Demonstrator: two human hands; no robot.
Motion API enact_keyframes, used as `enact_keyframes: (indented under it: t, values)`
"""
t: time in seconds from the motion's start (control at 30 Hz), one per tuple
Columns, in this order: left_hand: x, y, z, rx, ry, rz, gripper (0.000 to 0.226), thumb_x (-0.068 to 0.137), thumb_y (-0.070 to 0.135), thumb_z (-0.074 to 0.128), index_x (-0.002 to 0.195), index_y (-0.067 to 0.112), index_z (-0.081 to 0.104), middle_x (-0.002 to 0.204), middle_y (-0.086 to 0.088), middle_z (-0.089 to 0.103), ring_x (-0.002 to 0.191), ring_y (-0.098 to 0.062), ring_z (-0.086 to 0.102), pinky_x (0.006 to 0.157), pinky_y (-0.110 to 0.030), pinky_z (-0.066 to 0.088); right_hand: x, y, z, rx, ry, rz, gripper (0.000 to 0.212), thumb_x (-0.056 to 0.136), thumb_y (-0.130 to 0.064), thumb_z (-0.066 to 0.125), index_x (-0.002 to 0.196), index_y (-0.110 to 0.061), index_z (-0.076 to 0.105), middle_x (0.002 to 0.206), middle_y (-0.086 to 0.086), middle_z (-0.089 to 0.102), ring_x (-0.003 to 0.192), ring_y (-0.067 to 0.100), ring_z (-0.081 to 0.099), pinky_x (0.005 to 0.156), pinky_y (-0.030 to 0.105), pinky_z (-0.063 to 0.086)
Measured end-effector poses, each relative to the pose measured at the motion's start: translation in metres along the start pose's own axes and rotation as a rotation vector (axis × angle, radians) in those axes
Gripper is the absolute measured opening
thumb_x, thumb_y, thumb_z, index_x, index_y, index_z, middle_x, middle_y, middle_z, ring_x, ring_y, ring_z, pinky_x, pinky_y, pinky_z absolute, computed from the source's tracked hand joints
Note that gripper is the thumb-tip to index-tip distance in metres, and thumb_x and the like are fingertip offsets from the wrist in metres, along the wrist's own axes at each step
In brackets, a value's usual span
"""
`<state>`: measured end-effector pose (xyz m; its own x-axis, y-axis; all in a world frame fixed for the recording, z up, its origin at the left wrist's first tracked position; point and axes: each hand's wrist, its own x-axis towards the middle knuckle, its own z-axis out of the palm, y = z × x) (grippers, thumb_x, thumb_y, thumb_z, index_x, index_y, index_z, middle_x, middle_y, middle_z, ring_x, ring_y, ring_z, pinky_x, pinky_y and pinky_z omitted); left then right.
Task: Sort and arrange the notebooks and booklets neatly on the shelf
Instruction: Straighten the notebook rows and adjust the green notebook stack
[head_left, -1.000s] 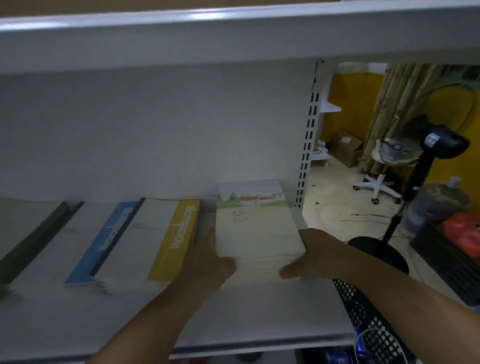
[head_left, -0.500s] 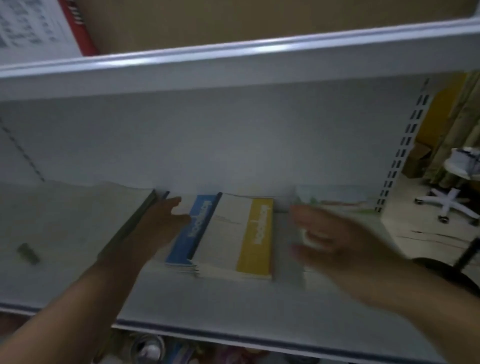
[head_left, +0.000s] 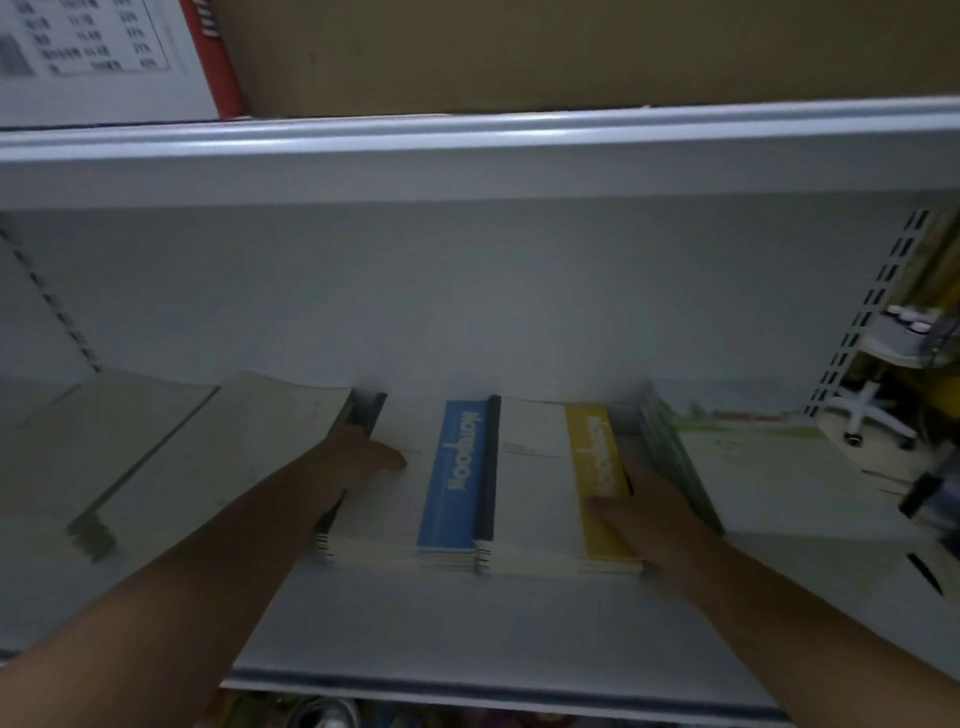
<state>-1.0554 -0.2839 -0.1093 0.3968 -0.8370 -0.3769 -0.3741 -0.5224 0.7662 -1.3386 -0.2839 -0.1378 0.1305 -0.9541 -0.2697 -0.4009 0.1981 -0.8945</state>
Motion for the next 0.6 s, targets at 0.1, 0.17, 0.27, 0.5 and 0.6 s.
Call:
enact_keyframes:
  t: [0.1,0.17,0.27,0.5,0.6]
  values:
    - [0.004,-0.003,-0.004,-0.038,-0.034,-0.006,0.038,0.078,0.002,0.073,0.111,-0.013,0.062,0.108,-0.027,0.064,0.097,-0.039,0.062,0.086,-0.042,0.051,0.000,-0.001,0.002,0.008,0.024,0.002,0.044,0.092,-0.009,0.057,0.132,-0.024,0.047,0.100,-0.006,0.059,0.084,0.013,0.057,0.067,0.023,0.045]
    - [0.007,-0.002,-0.005,-0.057,-0.057,-0.007,0.035,0.082,0.004,0.070,0.112,-0.012,0.061,0.091,-0.017,0.064,0.079,-0.032,0.060,0.069,-0.031,0.050,0.001,-0.001,0.005,0.023,0.052,0.019,0.045,0.092,-0.008,0.057,0.132,-0.025,0.048,0.109,-0.002,0.061,0.089,0.016,0.059,0.075,0.025,0.047]
    - [0.010,-0.001,-0.006,-0.099,-0.070,-0.032,0.035,0.085,0.010,0.069,0.113,-0.009,0.061,0.089,-0.012,0.061,0.066,-0.021,0.052,0.055,-0.024,0.041,0.002,-0.002,0.008,0.017,0.079,0.029,0.046,0.091,-0.006,0.058,0.131,-0.026,0.047,0.104,-0.002,0.059,0.085,0.014,0.059,0.069,0.023,0.047]
    - [0.011,-0.004,-0.003,-0.132,-0.074,0.002,0.044,0.088,0.017,0.065,0.122,-0.009,0.056,0.088,-0.013,0.059,0.072,-0.026,0.055,0.061,-0.026,0.042,0.000,-0.005,0.009,-0.015,0.087,0.059,0.049,0.092,-0.011,0.058,0.137,-0.022,0.044,0.110,-0.003,0.060,0.086,0.013,0.059,0.067,0.023,0.046]
    - [-0.002,-0.004,0.000,0.131,0.114,0.276,0.067,0.090,0.021,0.060,0.148,0.009,0.028,0.147,-0.010,0.036,0.130,-0.026,0.040,0.101,-0.030,0.037,-0.004,-0.003,0.011,-0.056,0.145,0.061,0.053,0.090,-0.017,0.061,0.138,-0.026,0.042,0.122,0.003,0.059,0.101,0.022,0.060,0.087,0.032,0.049]
